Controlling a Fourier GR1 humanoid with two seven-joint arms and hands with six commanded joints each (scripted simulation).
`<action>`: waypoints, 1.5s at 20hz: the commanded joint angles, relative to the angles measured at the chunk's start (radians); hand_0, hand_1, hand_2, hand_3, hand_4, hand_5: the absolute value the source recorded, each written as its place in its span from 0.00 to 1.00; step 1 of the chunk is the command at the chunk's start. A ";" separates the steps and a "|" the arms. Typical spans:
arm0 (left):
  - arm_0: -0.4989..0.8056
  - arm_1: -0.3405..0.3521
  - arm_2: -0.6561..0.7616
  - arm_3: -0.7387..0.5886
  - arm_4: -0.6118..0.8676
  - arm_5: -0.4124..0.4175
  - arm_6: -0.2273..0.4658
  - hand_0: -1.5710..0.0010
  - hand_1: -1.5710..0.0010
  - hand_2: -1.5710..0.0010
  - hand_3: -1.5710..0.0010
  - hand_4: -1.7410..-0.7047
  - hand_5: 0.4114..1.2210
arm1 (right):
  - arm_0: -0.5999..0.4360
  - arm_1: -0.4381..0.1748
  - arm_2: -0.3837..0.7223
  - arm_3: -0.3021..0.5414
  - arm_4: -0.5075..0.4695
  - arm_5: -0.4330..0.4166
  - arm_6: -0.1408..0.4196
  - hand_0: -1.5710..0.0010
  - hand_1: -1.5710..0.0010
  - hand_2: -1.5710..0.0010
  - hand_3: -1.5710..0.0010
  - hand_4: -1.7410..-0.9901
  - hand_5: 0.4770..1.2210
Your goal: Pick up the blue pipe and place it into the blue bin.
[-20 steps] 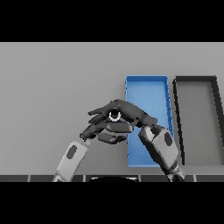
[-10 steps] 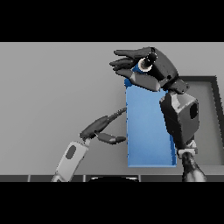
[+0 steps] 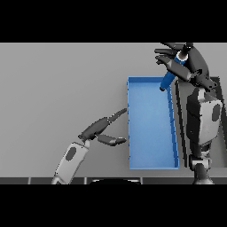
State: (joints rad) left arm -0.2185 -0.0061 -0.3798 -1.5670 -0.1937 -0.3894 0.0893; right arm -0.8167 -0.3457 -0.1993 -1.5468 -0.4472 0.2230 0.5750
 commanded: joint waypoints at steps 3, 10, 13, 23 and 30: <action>0.013 0.002 -0.005 -0.002 0.001 -0.005 -0.005 1.00 1.00 1.00 1.00 0.84 0.01 | 0.132 0.011 -0.004 -0.047 0.024 0.007 0.030 0.00 0.00 0.00 0.00 0.00 1.00; 0.034 -0.006 -0.013 -0.031 0.014 -0.007 0.020 1.00 1.00 1.00 1.00 0.83 0.02 | 0.378 -0.051 0.128 -0.093 0.033 -0.159 0.035 0.00 0.00 0.00 0.00 0.00 1.00; 0.053 0.000 -0.015 -0.058 0.026 -0.012 0.025 1.00 1.00 1.00 1.00 0.82 0.01 | 0.449 -0.145 0.258 -0.091 0.005 -0.317 0.035 0.00 0.00 0.00 0.03 0.00 1.00; 0.036 -0.003 -0.016 -0.038 0.011 -0.002 0.038 1.00 1.00 1.00 1.00 0.83 0.02 | 0.369 -0.460 0.711 0.018 -0.214 -0.587 0.028 0.62 0.65 0.65 0.79 0.54 1.00; 0.055 -0.006 -0.028 -0.060 0.013 -0.003 0.032 1.00 1.00 1.00 1.00 0.83 0.02 | 0.223 -0.601 1.027 0.054 -0.346 -0.531 0.035 0.92 0.93 0.93 0.96 0.88 0.57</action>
State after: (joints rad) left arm -0.1638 -0.0118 -0.4082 -1.6268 -0.1805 -0.3926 0.1215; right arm -0.5934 -0.9459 0.8280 -1.4932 -0.7935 -0.3077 0.6100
